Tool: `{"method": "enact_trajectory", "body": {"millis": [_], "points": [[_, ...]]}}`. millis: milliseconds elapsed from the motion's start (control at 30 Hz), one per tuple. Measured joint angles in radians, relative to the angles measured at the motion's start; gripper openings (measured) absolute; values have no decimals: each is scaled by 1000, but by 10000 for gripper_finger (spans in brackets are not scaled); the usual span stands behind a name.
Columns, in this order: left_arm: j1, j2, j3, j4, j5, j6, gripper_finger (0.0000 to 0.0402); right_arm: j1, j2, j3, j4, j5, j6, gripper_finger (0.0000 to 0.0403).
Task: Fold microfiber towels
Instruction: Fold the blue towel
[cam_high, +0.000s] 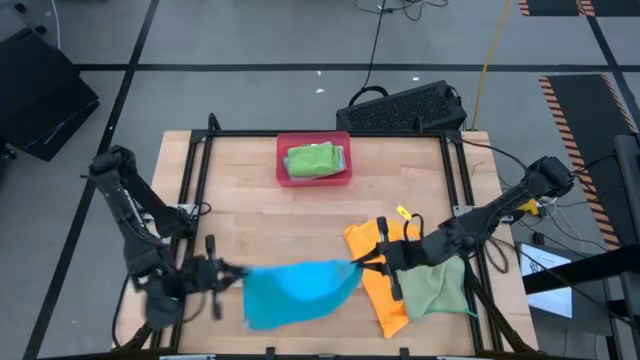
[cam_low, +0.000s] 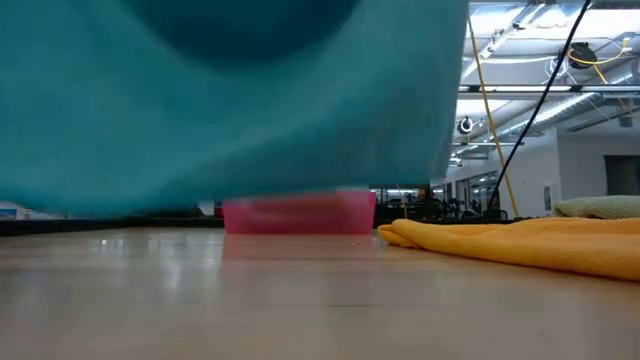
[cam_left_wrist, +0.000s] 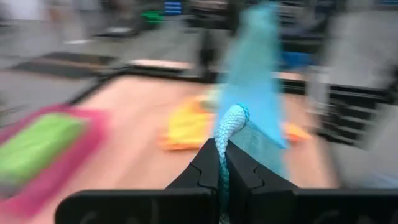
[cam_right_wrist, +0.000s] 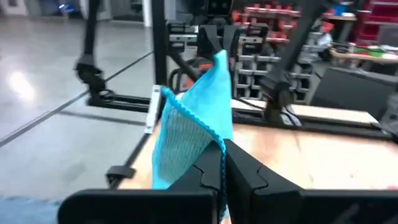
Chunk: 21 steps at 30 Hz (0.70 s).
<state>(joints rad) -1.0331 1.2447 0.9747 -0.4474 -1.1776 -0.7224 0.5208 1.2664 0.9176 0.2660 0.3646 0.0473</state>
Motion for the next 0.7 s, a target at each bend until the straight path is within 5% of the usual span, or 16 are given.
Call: {"method": "enact_trajectory", "body": {"millis": [267, 533, 700], "points": [[256, 74, -2, -414, 20, -302, 6, -203, 6, -272, 304, 28, 62, 0], [472, 86, -77, -410, 264, -247, 8, -358, 20, -438, 448, 24, 58, 0], [503, 85, -140, -222, 324, -143, 15, -426, 41, -486, 466, -29, 38, 0]]}}
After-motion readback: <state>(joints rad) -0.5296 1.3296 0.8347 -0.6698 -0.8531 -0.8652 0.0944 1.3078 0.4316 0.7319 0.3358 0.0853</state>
